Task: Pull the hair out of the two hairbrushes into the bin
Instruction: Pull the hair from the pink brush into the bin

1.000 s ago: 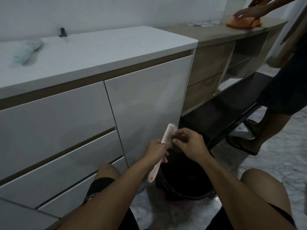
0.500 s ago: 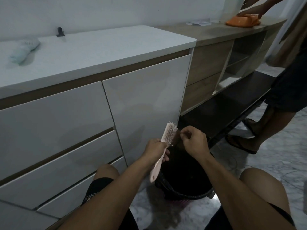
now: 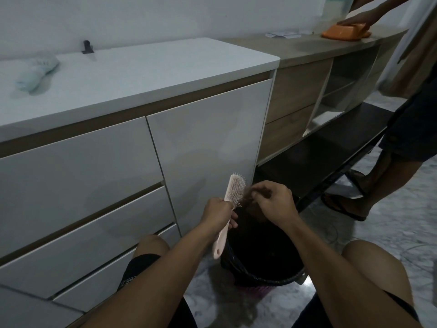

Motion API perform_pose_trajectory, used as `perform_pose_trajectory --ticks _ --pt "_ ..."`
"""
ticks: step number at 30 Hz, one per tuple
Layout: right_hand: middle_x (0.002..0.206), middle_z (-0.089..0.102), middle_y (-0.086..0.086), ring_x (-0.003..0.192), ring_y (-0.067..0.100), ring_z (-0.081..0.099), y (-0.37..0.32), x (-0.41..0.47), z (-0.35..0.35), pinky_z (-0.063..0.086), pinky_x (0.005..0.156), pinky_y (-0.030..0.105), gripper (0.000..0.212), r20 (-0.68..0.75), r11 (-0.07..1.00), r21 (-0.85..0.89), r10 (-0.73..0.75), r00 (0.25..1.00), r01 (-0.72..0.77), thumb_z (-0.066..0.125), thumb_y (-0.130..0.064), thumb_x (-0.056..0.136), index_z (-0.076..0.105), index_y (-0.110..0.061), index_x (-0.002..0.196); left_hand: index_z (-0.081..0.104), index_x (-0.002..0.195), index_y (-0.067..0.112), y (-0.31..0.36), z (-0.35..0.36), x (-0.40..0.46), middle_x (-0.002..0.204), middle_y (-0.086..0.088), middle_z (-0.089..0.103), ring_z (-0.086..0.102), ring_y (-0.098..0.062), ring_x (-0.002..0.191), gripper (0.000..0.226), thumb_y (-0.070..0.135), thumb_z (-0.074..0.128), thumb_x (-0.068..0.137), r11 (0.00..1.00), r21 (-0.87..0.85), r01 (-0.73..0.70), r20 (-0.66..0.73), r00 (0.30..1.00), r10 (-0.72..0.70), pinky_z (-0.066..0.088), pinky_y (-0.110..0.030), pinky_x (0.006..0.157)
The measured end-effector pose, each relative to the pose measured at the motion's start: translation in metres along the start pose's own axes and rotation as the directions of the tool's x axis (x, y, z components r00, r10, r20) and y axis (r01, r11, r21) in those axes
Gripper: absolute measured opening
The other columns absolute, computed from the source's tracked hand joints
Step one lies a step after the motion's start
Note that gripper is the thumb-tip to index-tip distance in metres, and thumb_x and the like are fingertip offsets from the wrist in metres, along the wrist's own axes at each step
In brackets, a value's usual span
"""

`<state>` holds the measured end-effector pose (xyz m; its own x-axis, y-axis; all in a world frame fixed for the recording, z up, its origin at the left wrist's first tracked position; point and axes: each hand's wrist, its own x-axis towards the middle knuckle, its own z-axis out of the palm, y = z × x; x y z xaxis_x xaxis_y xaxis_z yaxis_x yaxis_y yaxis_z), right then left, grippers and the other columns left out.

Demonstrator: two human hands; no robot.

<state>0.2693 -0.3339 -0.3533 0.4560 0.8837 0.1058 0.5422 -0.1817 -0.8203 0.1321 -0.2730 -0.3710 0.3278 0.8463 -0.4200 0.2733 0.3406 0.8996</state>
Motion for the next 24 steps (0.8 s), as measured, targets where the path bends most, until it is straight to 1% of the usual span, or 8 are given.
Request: perform_pose_trajectory --ticks 2,4,6,8,11,15,19,24 --pt "0.089 0.066 -0.015 0.087 -0.001 0.063 0.0 -0.002 0.002 0.051 0.08 0.019 0.02 0.053 1.0 0.022 0.0 0.999 -0.001 0.071 -0.009 0.085 0.071 -0.021 0.101 0.05 0.069 0.003 0.002 0.0 -0.001 0.055 -0.016 0.055 0.049 -0.021 0.031 0.015 0.0 0.046 0.083 1.0 -0.012 -0.004 0.003 1.0 0.004 0.033 -0.019 0.035" --pt "0.099 0.068 -0.011 0.096 0.002 0.063 0.002 -0.004 0.005 0.051 0.086 0.021 0.032 0.1 0.999 0.039 -0.027 0.995 0.023 0.075 -0.011 0.081 0.07 -0.021 0.111 0.049 0.067 0.003 0.004 0.001 -0.002 0.052 -0.015 0.053 0.049 -0.02 0.03 0.017 -0.002 0.045 0.083 1.0 -0.025 -0.008 0.01 1.0 0.008 0.033 -0.019 0.035" --pt "0.106 0.07 -0.007 0.1 0.006 0.064 0.004 -0.004 0.006 0.051 0.09 0.024 0.039 0.107 0.999 0.023 -0.05 0.993 0.048 0.078 -0.011 0.079 0.07 -0.019 0.117 0.049 0.068 0.004 0.006 0.002 -0.003 0.053 -0.015 0.053 0.049 -0.02 0.03 0.018 -0.002 0.045 0.084 0.999 -0.032 -0.006 0.022 1.0 0.006 0.033 -0.019 0.035" --pt "0.106 0.074 -0.005 0.098 0.006 0.067 0.006 -0.003 0.007 0.053 0.092 0.027 0.035 0.103 0.998 -0.002 -0.061 0.993 0.061 0.079 -0.011 0.078 0.073 -0.018 0.112 0.049 0.069 0.004 0.006 0.002 -0.003 0.056 -0.015 0.054 0.048 -0.019 0.029 0.017 -0.002 0.045 0.085 0.999 -0.044 0.0 0.033 0.999 0.002 0.033 -0.019 0.035" --pt "0.096 0.076 -0.005 0.091 0.006 0.07 0.01 -0.001 0.009 0.057 0.09 0.033 0.023 0.076 0.998 -0.028 -0.059 0.995 0.061 0.079 -0.011 0.077 0.077 -0.018 0.1 0.05 0.073 0.002 0.006 0.003 -0.002 0.057 -0.016 0.054 0.049 -0.018 0.029 0.014 -0.001 0.044 0.086 0.999 -0.032 0.003 0.043 0.999 -0.002 0.034 -0.02 0.036" --pt "0.089 0.076 -0.003 0.085 0.008 0.071 0.007 0.0 0.011 0.059 0.083 0.032 0.017 0.028 1.0 -0.012 -0.026 0.999 0.026 0.077 -0.007 0.077 0.078 -0.015 0.091 0.051 0.075 0.0 0.005 0.003 0.001 0.058 -0.016 0.055 0.051 -0.018 0.03 0.012 0.001 0.045 0.085 1.0 -0.011 -0.006 0.043 0.999 0.006 0.036 -0.021 0.037" --pt "0.084 0.074 -0.007 0.08 0.005 0.07 0.007 0.003 0.004 0.057 0.075 0.024 0.016 -0.013 0.998 0.019 0.054 0.998 -0.053 0.074 -0.005 0.08 0.074 -0.019 0.087 0.053 0.083 -0.003 0.004 0.0 0.002 0.061 -0.016 0.058 0.051 -0.018 0.032 0.009 0.003 0.047 0.087 1.0 -0.005 0.0 0.03 1.0 0.0 0.036 -0.021 0.036" --pt "0.091 0.076 -0.007 0.087 0.003 0.071 0.008 0.0 0.008 0.056 0.08 0.022 0.015 0.103 0.991 0.102 0.079 0.992 -0.09 0.078 -0.008 0.079 0.075 -0.015 0.091 0.051 0.075 0.004 0.004 0.002 0.001 0.062 -0.015 0.057 0.051 -0.02 0.035 0.014 0.003 0.046 0.088 1.0 -0.006 -0.022 0.049 0.999 0.022 0.036 -0.022 0.038"
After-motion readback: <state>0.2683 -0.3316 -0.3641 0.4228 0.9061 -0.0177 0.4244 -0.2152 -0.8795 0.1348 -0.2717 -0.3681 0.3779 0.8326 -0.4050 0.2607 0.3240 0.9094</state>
